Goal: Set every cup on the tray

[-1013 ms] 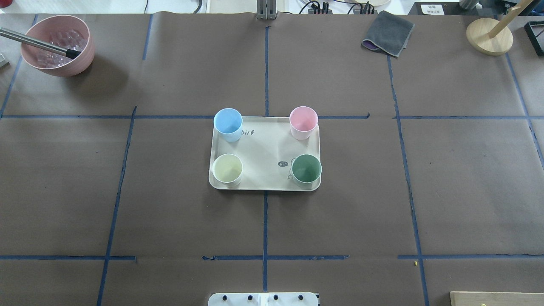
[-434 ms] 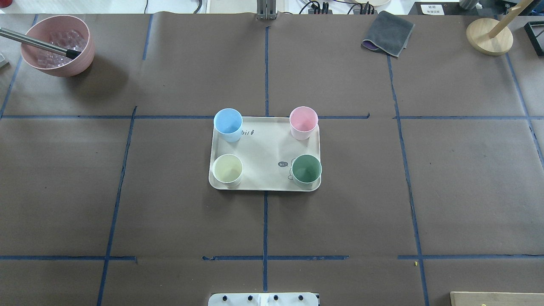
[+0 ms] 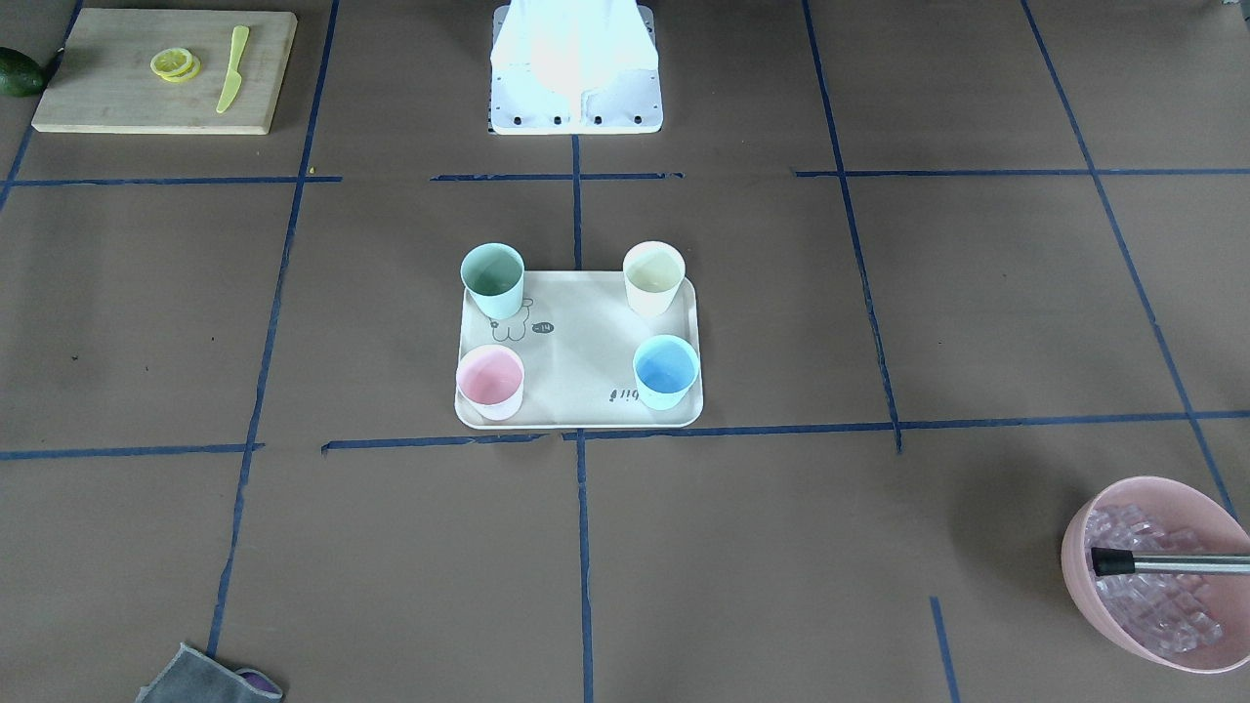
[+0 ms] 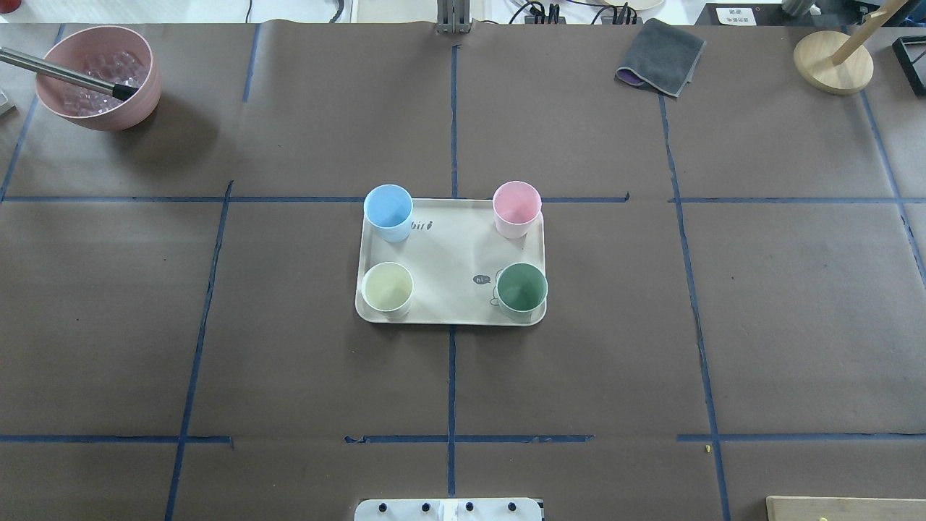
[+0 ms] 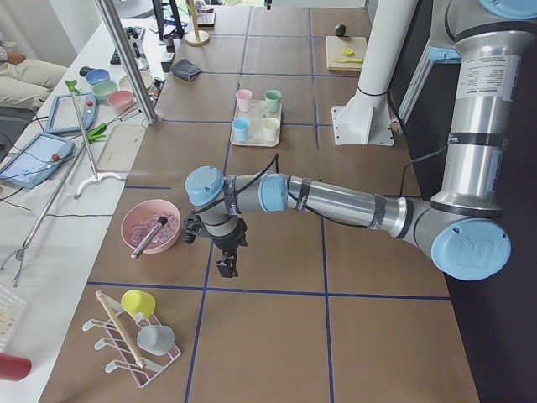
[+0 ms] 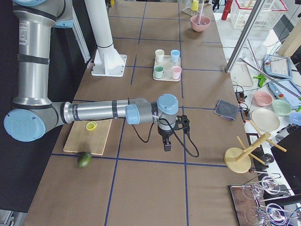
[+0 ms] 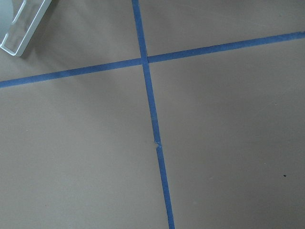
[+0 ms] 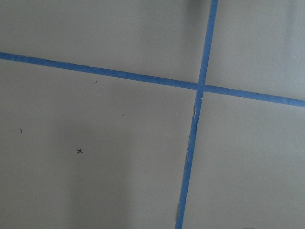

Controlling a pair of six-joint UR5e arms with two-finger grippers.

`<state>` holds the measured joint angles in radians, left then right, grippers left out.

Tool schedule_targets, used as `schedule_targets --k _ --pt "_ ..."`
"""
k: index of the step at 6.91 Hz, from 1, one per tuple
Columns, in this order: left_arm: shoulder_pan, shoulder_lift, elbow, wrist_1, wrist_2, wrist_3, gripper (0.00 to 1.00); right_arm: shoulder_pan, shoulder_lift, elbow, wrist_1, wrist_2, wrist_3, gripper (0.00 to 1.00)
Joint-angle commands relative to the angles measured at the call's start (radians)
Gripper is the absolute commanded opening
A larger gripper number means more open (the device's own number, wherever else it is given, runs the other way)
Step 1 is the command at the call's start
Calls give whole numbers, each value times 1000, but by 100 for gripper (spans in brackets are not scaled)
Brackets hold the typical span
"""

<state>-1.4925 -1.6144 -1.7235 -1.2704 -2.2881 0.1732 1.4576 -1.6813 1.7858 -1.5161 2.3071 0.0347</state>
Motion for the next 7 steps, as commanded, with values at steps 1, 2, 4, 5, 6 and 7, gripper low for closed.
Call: schedule_targets --k 1,2,4,5,6,7 --pt "3 13 -8 0 9 0 100 0 0 1 1 0 4 100" --pt "4 11 -4 0 7 0 100 0 0 0 1 0 4 100" --pt "4 11 -10 0 7 0 100 0 0 -2 1 0 4 100" --pt "4 13 -8 0 9 0 100 0 0 -2 1 0 2 100" --pt "3 17 14 -1 -4 8 100 0 -1 -2 1 0 4 100" --pt "-5 42 13 -7 -7 14 100 0 -1 -2 1 0 4 100"
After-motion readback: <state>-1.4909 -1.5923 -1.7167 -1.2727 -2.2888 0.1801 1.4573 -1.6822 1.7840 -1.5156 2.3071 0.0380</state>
